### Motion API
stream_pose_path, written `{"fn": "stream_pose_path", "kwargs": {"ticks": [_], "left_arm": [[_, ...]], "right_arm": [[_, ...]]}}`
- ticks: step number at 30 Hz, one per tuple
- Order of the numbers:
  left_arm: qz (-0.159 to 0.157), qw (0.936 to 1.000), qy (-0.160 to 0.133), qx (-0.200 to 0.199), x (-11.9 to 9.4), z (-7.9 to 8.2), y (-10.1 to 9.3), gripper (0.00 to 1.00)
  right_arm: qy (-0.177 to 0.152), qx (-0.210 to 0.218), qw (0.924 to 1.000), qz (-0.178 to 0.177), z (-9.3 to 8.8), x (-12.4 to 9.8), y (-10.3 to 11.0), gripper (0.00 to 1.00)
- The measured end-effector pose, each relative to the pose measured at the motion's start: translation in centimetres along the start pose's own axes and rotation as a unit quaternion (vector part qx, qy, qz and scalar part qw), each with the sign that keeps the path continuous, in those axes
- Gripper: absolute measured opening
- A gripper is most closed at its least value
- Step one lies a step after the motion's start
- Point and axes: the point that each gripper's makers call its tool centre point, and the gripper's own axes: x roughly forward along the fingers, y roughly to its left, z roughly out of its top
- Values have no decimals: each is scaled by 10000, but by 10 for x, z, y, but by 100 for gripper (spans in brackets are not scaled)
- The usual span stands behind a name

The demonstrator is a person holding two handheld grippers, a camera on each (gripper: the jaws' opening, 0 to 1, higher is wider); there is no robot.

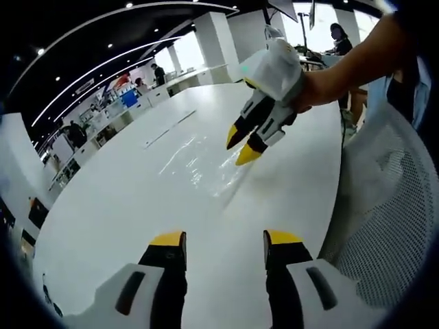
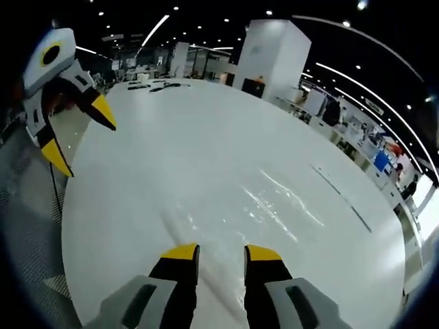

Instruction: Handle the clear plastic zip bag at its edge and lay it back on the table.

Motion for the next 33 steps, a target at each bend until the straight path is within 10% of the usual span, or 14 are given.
{"fn": "stream_pose_path", "kwargs": {"ticks": [33], "left_arm": [[9,9967,-165,-794,4,0,0,68]], "right_arm": [[-709,1019,9901,-651,-16,-89,-10,76]]}}
